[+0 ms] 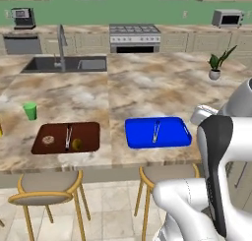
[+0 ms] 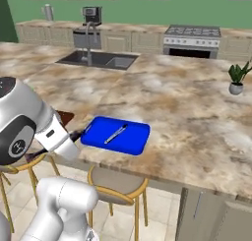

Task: Gather the mushroom and lemon from the fridge and place them on a tray on the dining counter. Then gather the chicken drumstick and fish from the fridge and place them on the other tray.

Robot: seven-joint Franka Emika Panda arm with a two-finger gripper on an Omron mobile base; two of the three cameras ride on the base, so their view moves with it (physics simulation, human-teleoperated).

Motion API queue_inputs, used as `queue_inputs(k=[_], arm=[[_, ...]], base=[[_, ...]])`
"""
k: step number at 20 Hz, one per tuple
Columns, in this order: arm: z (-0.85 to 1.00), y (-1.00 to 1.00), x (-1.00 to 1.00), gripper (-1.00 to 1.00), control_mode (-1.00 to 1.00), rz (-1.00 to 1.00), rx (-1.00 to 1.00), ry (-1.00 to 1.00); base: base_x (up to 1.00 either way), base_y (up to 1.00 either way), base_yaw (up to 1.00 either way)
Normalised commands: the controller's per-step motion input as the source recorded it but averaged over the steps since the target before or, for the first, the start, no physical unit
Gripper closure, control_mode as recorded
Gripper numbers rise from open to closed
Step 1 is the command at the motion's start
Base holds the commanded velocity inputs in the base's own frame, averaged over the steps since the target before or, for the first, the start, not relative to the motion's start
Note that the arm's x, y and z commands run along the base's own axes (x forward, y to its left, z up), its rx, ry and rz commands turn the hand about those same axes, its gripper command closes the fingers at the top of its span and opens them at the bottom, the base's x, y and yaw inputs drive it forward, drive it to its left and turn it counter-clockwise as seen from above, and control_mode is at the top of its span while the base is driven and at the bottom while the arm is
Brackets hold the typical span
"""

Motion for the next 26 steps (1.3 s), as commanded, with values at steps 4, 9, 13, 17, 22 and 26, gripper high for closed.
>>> queue_inputs(k=[4, 9, 13, 17, 22, 26], arm=[[0.00, 0.00, 0.00, 1.00, 1.00, 0.00, 0.00, 0.00], [0.00, 0.00, 0.00, 1.00, 1.00, 0.00, 0.00, 0.00], [0.00, 0.03, 0.50, 1.00, -1.00, -0.01, 0.00, 0.04], [-0.01, 0.00, 1.00, 1.00, -1.00, 0.00, 0.04, 0.11], [-0.17, 0.33, 1.00, 1.00, -1.00, 0.04, 0.01, 0.19], [-0.30, 0.56, 1.00, 1.00, -1.00, 0.08, 0.00, 0.19]], base=[[0.66, 0.42, -0.38], [0.70, 0.27, -0.26], [0.45, 0.07, -0.05], [0.00, 0.00, 0.00], [0.00, 0.00, 0.00], [0.00, 0.00, 0.00]])
